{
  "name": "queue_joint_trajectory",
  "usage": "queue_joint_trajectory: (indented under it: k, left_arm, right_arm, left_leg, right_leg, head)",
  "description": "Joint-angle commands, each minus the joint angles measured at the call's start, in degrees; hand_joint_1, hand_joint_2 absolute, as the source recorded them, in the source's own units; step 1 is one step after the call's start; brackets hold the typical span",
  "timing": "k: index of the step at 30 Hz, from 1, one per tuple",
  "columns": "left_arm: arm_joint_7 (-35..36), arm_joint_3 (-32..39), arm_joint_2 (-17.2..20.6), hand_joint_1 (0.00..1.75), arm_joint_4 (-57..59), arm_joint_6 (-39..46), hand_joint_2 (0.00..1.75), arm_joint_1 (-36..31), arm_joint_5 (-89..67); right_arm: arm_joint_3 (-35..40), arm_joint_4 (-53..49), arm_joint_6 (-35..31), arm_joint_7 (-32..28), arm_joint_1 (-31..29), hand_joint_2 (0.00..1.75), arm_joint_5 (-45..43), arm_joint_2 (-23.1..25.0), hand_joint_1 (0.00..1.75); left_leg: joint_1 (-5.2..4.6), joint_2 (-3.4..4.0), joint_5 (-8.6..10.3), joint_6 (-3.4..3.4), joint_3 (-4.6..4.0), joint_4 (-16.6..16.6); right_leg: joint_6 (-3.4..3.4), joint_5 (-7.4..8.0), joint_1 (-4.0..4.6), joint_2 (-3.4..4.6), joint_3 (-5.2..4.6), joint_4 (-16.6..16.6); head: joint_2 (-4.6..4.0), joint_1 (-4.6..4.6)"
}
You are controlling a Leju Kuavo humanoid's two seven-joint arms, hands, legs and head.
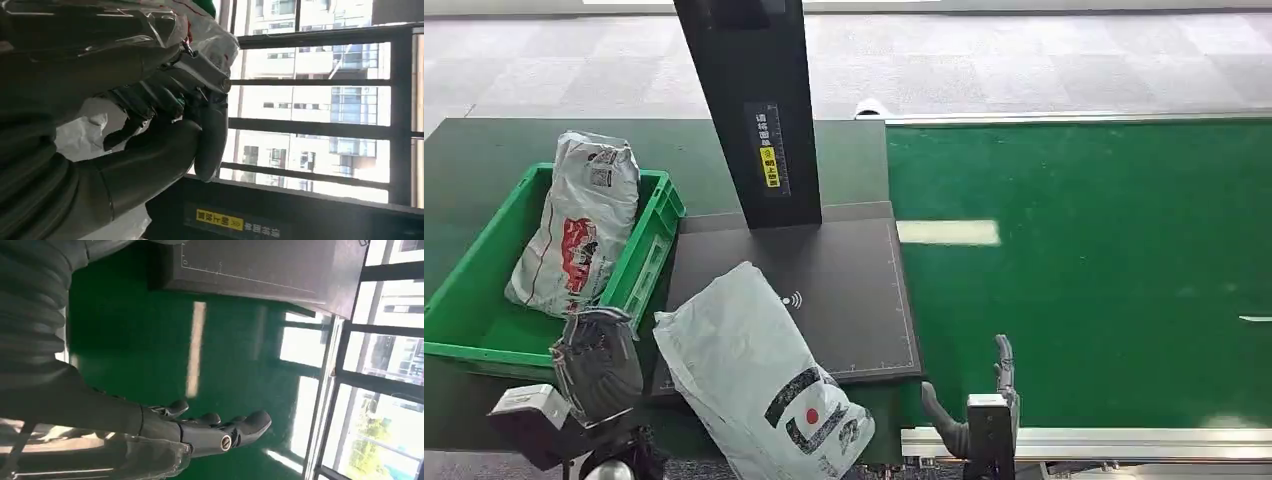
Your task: Moved the parcel from conveyor to table for the left to box.
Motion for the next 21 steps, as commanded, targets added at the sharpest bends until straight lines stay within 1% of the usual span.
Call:
queue_joint_trajectory:
  k: [1,2,3,4,8,9,10,12,14,18,20,21]
  left_arm:
    - [3.08,-1.87,2.78,1.75,-3.35,-0.71,1.75,0.25,-6.31]
    - [5.65,-2.99,4.03,0.93,-3.04,-2.55,1.75,-0.16,-9.27]
    - [9.16,-4.52,5.61,0.0,-2.6,-4.89,1.75,-0.8,-14.11]
    - [10.71,-4.47,5.56,0.0,-3.15,-7.68,1.75,-0.78,-16.99]
    - [10.71,-4.47,5.56,0.0,-3.15,-7.68,1.75,-0.78,-16.99]
    - [12.55,-5.12,6.27,0.0,-3.5,-11.43,1.75,-0.79,-20.22]
    - [13.23,-5.37,6.46,0.0,-3.61,-12.93,1.75,-0.77,-21.39]
    - [15.97,-6.0,7.27,0.0,-4.35,-19.8,1.75,-0.25,-27.68]
    - [16.59,-6.38,7.42,0.0,-4.36,-21.38,1.75,0.0,-28.96]
    - [19.83,-8.09,8.3,0.0,-2.3,-27.23,1.75,-0.33,-34.19]
    - [20.1,-8.31,8.16,0.0,-1.85,-28.22,1.75,-0.36,-34.73]
    - [20.77,-9.42,8.36,0.0,-0.43,-30.01,1.75,-0.78,-36.11]
  right_arm:
    - [-3.68,1.23,1.37,-0.2,-0.16,1.75,1.05,1.28,0.0]
    - [-3.9,1.03,1.53,-0.16,0.02,1.75,1.19,1.36,0.0]
    - [-4.01,0.71,1.78,-0.1,0.19,1.75,1.3,1.32,0.0]
    - [-4.31,0.31,2.41,-0.06,0.37,1.75,1.55,1.33,0.0]
    - [-4.31,0.31,2.41,-0.06,0.37,1.75,1.55,1.33,0.0]
    - [-4.58,0.14,3.08,0.1,0.35,1.75,1.86,1.46,0.0]
    - [-4.65,0.07,3.29,0.12,0.35,1.75,2.05,1.53,0.0]
    - [-5.78,-0.95,4.48,0.72,0.49,1.75,3.81,3.55,0.0]
    - [-5.88,-1.08,4.67,0.9,0.4,1.75,4.26,3.76,0.0]
    - [-6.43,-0.99,5.41,0.83,0.52,1.75,4.66,3.75,0.0]
    - [-6.54,-0.97,5.5,0.75,0.56,1.75,4.69,3.78,0.0]
    - [-6.7,-1.04,5.65,0.6,0.76,1.75,4.7,3.82,0.0]
  left_leg:
    - [-0.02,0.01,0.0,0.05,0.08,-0.05]
    - [-0.03,-0.01,0.01,0.06,0.11,-0.07]
    - [-0.02,-0.01,0.02,0.04,0.08,-0.06]
    - [-0.03,-0.02,0.03,0.05,0.12,-0.1]
    - [-0.03,-0.02,0.01,0.05,0.07,-0.04]
    - [-0.03,0.02,0.01,0.07,0.14,-0.08]
    - [-0.03,0.01,0.01,0.05,0.1,-0.05]
    - [-0.03,-0.01,0.0,0.05,0.13,-0.07]
    - [-0.03,-0.02,0.0,0.03,0.08,-0.03]
    - [-0.03,0.06,0.0,0.06,0.16,-0.09]
    - [-0.05,-0.07,0.04,0.07,0.17,-0.12]
    - [-0.04,-0.09,0.03,0.06,0.12,-0.08]
  right_leg:
    - [-0.04,-0.01,0.0,-0.11,0.09,-0.04]
    - [-0.05,-0.02,0.0,-0.13,0.12,-0.05]
    - [-0.04,-0.01,0.0,-0.11,0.09,-0.05]
    - [-0.06,-0.01,0.0,-0.16,0.14,-0.07]
    - [-0.04,-0.01,0.0,-0.13,0.07,-0.02]
    - [-0.07,-0.01,0.01,-0.14,0.13,-0.06]
    - [-0.04,-0.02,-0.01,-0.11,0.09,-0.04]
    - [-0.06,-0.03,0.0,-0.15,0.12,-0.04]
    - [-0.04,-0.03,-0.01,-0.09,0.06,0.0]
    - [-0.05,-0.01,0.0,-0.09,0.14,-0.07]
    - [-0.05,-0.02,-0.01,-0.22,0.18,-0.09]
    - [-0.04,-0.02,-0.01,-0.19,0.13,-0.06]
  head:
    - [0.0,0.0]
    - [0.0,0.0]
    - [0.0,0.0]
    - [0.0,-0.02]
    - [0.0,0.0]
    - [0.0,0.0]
    - [0.0,0.0]
    - [0.0,0.0]
    - [0.0,0.0]
    - [0.0,0.0]
    - [0.0,0.0]
    - [0.0,0.0]
